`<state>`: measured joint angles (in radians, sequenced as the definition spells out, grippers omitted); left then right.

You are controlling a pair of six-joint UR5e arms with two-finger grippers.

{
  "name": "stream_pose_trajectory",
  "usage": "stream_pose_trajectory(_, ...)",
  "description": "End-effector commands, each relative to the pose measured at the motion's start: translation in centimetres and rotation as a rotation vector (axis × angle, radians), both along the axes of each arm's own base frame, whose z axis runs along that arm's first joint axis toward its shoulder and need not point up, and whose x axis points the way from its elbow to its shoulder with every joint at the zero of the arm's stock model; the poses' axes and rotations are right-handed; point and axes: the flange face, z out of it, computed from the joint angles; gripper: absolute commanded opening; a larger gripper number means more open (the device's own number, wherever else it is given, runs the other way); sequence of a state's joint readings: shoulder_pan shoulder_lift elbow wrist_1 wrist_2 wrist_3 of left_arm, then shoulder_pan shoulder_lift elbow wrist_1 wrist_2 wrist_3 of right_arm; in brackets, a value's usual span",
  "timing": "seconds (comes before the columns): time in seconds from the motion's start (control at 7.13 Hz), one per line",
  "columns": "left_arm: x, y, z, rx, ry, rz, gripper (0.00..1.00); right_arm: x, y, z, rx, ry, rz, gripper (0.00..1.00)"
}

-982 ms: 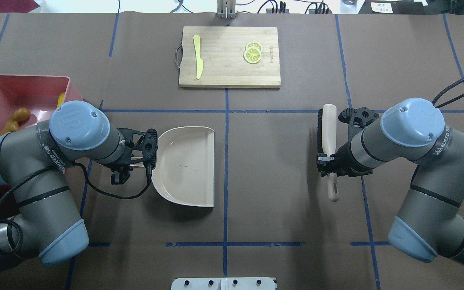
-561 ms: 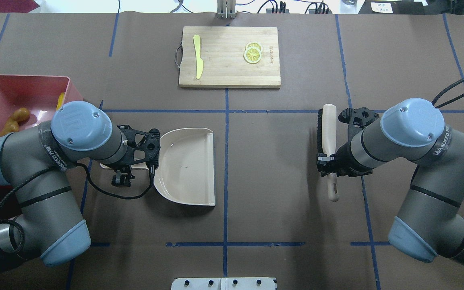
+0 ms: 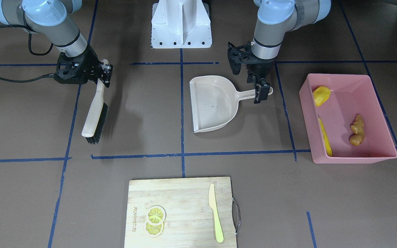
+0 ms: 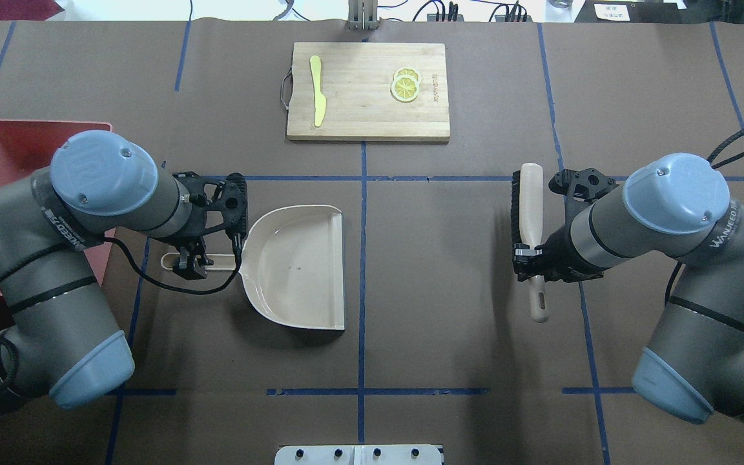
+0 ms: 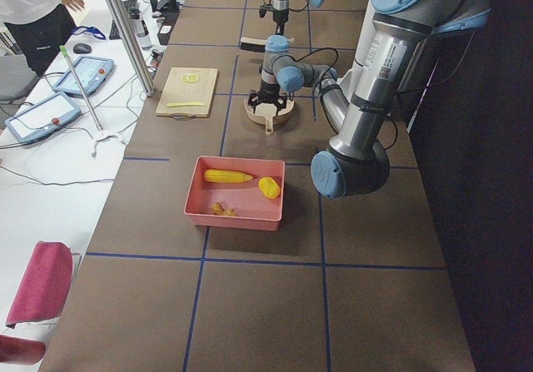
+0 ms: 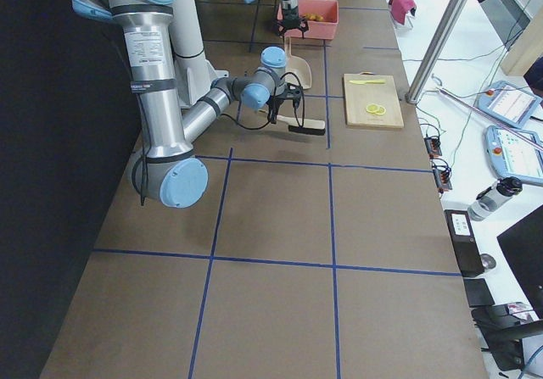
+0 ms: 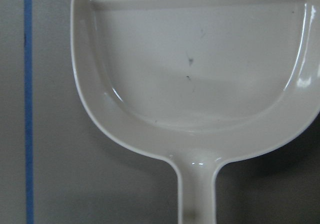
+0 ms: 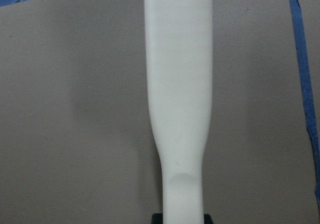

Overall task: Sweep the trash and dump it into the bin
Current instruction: 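Release the dustpan and withdraw the left arm while the right returns the brush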

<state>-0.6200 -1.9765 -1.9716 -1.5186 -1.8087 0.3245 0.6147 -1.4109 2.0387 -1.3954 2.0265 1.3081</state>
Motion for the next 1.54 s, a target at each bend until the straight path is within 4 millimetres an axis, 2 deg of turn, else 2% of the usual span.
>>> stream_pose_trajectory(0.0,-4.8,-3.2,2.2,-0.048,-0.046,-0.101,1.0,3.2,1.8,2.3,-0.01,0.029,-0.014,0.0)
stream_pose_trajectory(0.14,-8.0,-4.5,1.7,-0.071,-0.038,-0.173,1.0,4.6,1.8,3.4,-0.004,0.043,-0.021,0.0)
stream_pose_trajectory(0.28,-11.6,-6.3,3.0,-0.138,-0.032,-0.297,1.0,6.6,2.0,5.1,0.0,0.065,-0.041,0.0)
stream_pose_trajectory(0.42,-13.6,-6.5,5.2,-0.212,-0.03,-0.349,1.0,9.4,2.5,7.0,0.03,0.088,-0.072,0.0)
stream_pose_trajectory(0.56,-16.2,-5.6,7.4,-0.259,-0.02,-0.404,1.0,11.5,3.1,9.3,0.041,0.095,-0.092,0.0)
stream_pose_trajectory(0.7,-18.2,-6.2,8.0,-0.236,-0.001,-0.429,1.0,14.1,3.8,12.3,0.063,0.101,-0.098,0.0)
stream_pose_trajectory(0.84,-19.3,-5.4,9.6,-0.214,-0.028,-0.401,1.0,16.3,4.0,15.5,0.084,0.113,-0.096,0.0)
stream_pose_trajectory(1.12,-25.2,-7.5,11.1,-0.237,-0.026,-0.519,1.0,20.8,4.0,23.0,0.083,0.073,-0.116,0.0)
stream_pose_trajectory(1.26,-26.8,-8.4,12.8,-0.291,-0.033,-0.582,1.0,21.5,4.1,27.0,0.086,0.079,-0.117,0.0)
stream_pose_trajectory(1.4,-29.5,-8.8,15.0,-0.386,-0.022,-0.669,1.0,21.7,4.3,28.7,0.099,0.062,-0.117,0.0)
